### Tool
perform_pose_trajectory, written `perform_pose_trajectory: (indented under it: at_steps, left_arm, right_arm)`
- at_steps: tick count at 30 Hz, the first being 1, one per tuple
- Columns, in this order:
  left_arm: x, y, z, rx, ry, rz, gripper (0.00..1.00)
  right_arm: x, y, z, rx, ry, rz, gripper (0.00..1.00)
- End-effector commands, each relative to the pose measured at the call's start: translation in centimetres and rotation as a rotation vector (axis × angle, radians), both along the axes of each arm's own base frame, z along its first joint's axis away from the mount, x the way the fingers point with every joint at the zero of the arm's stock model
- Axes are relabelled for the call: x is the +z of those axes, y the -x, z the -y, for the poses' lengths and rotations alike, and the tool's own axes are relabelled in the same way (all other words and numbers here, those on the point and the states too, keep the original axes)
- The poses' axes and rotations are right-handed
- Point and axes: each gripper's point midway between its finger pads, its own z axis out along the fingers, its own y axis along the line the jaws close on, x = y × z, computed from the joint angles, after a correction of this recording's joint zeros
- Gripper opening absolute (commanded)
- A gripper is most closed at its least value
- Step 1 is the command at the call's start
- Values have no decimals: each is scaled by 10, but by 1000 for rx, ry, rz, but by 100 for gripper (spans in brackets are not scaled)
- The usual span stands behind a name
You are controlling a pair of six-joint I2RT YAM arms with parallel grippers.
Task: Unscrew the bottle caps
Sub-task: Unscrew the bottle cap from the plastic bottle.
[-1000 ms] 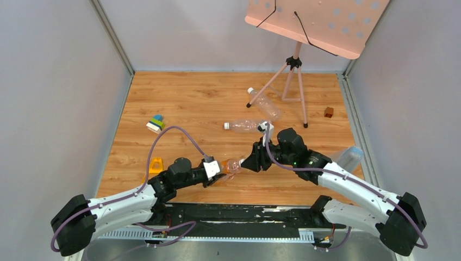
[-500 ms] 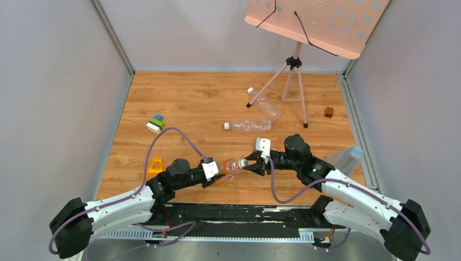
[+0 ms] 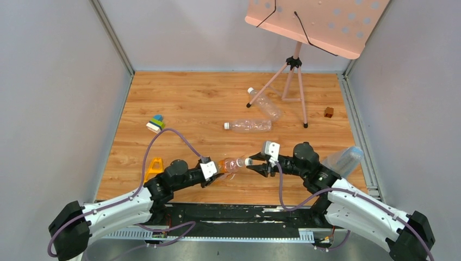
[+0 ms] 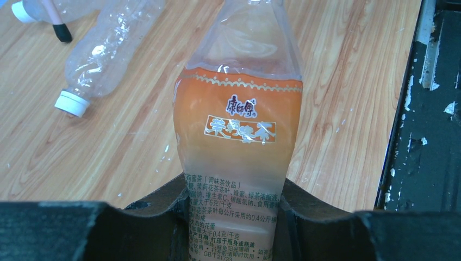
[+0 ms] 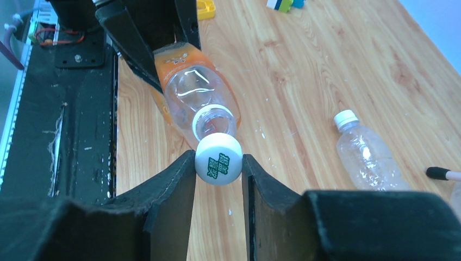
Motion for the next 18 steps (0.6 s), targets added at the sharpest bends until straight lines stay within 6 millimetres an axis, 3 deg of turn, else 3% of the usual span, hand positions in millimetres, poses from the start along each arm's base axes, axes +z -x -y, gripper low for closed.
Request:
perform_pose_trajectory:
  at_steps: [1,11,18]
  left_arm:
    - [20,-2,0,14,84,47,0]
    - [33,-1,-10,47,149,96,0]
    - [34,-2,-11,54,154,98,0]
  right_arm:
    - [25,0,-5,-5,-97,13,0]
    - [21,4,-7,16,-87,-19,0]
    - [39,13,-7,47,-157,-16,0]
